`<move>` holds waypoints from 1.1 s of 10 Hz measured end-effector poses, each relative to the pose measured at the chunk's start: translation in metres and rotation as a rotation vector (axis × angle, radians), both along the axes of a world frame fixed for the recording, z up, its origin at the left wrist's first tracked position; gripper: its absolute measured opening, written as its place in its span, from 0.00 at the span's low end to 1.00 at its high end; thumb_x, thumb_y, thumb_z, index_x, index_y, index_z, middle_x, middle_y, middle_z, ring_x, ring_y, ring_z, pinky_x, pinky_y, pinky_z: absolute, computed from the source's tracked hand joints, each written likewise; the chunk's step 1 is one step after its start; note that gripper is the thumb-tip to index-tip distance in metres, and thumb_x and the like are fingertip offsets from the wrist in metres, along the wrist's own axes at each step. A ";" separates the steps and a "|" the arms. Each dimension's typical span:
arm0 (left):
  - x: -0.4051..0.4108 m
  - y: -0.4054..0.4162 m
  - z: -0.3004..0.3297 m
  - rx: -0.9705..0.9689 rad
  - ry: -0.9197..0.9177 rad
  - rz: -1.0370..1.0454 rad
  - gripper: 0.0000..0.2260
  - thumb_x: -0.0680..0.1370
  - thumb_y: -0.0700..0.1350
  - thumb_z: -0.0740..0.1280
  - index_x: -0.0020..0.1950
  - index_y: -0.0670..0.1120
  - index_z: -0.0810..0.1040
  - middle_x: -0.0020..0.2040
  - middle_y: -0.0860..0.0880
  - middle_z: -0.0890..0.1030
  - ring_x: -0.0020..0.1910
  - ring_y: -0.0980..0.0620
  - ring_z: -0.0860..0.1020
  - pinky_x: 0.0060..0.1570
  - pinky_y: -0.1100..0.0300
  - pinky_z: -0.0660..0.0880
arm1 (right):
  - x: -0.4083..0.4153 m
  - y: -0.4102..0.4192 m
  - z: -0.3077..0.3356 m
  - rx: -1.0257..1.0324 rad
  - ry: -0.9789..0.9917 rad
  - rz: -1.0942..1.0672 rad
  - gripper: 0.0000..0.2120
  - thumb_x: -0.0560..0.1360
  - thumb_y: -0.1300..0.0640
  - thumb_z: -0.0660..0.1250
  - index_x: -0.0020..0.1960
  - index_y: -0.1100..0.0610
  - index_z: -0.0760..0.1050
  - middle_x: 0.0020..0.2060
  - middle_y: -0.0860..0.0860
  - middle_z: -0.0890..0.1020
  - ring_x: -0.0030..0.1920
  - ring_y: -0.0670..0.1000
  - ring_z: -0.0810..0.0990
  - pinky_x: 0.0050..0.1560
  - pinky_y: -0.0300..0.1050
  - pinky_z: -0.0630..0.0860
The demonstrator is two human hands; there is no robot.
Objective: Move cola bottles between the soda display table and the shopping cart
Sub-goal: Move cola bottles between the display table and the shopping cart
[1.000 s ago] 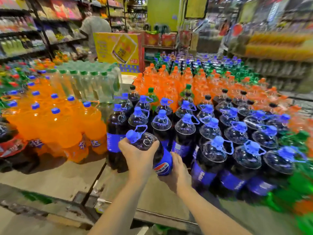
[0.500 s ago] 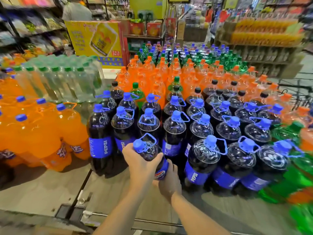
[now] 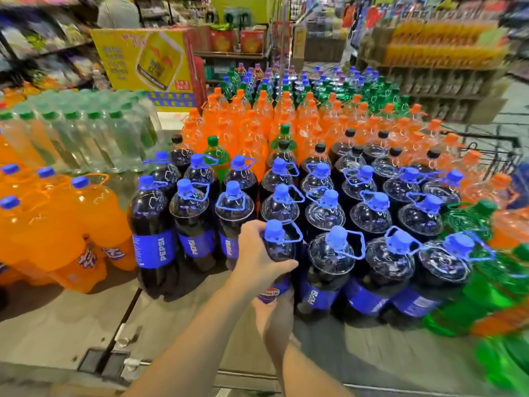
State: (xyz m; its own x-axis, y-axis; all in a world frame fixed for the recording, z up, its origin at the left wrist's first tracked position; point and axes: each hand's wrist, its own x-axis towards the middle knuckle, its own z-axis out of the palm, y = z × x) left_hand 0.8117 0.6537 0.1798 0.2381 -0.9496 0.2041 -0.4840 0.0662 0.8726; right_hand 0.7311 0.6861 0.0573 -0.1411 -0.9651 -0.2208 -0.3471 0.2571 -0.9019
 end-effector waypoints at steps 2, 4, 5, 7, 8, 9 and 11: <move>-0.003 -0.004 -0.005 0.010 0.001 -0.044 0.39 0.63 0.53 0.84 0.63 0.55 0.61 0.62 0.53 0.66 0.64 0.50 0.70 0.67 0.52 0.73 | 0.004 -0.017 -0.028 -0.118 -0.226 -0.110 0.17 0.84 0.45 0.59 0.66 0.48 0.79 0.62 0.53 0.84 0.63 0.58 0.82 0.63 0.67 0.77; 0.000 -0.005 0.000 -0.018 -0.096 -0.085 0.39 0.66 0.51 0.86 0.65 0.48 0.64 0.62 0.50 0.64 0.61 0.50 0.66 0.65 0.53 0.71 | -0.020 -0.008 -0.004 0.101 0.041 0.087 0.32 0.71 0.54 0.80 0.70 0.50 0.70 0.61 0.50 0.83 0.55 0.48 0.83 0.53 0.44 0.80; 0.001 -0.005 0.002 -0.011 -0.118 -0.099 0.40 0.66 0.52 0.86 0.68 0.45 0.65 0.62 0.51 0.64 0.58 0.55 0.64 0.62 0.56 0.69 | -0.029 0.005 0.007 0.073 0.180 0.064 0.35 0.69 0.48 0.79 0.71 0.48 0.69 0.60 0.46 0.83 0.61 0.52 0.82 0.61 0.50 0.78; 0.002 -0.006 0.006 -0.010 -0.171 -0.143 0.43 0.68 0.53 0.85 0.74 0.44 0.65 0.68 0.47 0.64 0.68 0.45 0.65 0.69 0.47 0.68 | -0.052 0.037 0.027 0.036 0.567 0.145 0.41 0.73 0.37 0.72 0.80 0.46 0.60 0.73 0.46 0.72 0.72 0.51 0.72 0.66 0.49 0.72; 0.002 -0.005 0.008 -0.001 -0.225 -0.175 0.48 0.70 0.52 0.83 0.82 0.47 0.59 0.74 0.42 0.63 0.74 0.42 0.62 0.72 0.47 0.62 | -0.069 0.048 0.036 -0.022 0.758 0.192 0.34 0.80 0.44 0.66 0.81 0.49 0.57 0.75 0.47 0.69 0.73 0.52 0.69 0.67 0.48 0.70; 0.003 -0.004 0.011 0.036 -0.220 -0.207 0.50 0.72 0.52 0.82 0.85 0.53 0.54 0.75 0.41 0.60 0.74 0.41 0.61 0.72 0.46 0.62 | -0.084 0.060 0.046 -0.049 0.796 0.172 0.35 0.78 0.43 0.69 0.81 0.47 0.58 0.76 0.45 0.67 0.73 0.52 0.67 0.68 0.49 0.70; 0.001 -0.001 0.019 0.089 -0.244 -0.206 0.52 0.72 0.53 0.82 0.86 0.55 0.51 0.75 0.40 0.60 0.73 0.38 0.62 0.71 0.43 0.65 | -0.118 0.072 0.079 -0.059 0.857 0.110 0.45 0.72 0.31 0.69 0.82 0.46 0.57 0.80 0.47 0.63 0.78 0.53 0.62 0.73 0.52 0.67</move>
State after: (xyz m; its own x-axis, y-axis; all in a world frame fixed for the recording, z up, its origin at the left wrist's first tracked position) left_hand 0.8132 0.6523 0.1992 -0.0064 -0.9893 0.1454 -0.6636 0.1130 0.7395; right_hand 0.6129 0.7585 0.1359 -0.1410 -0.9896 -0.0298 -0.9336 0.1429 -0.3287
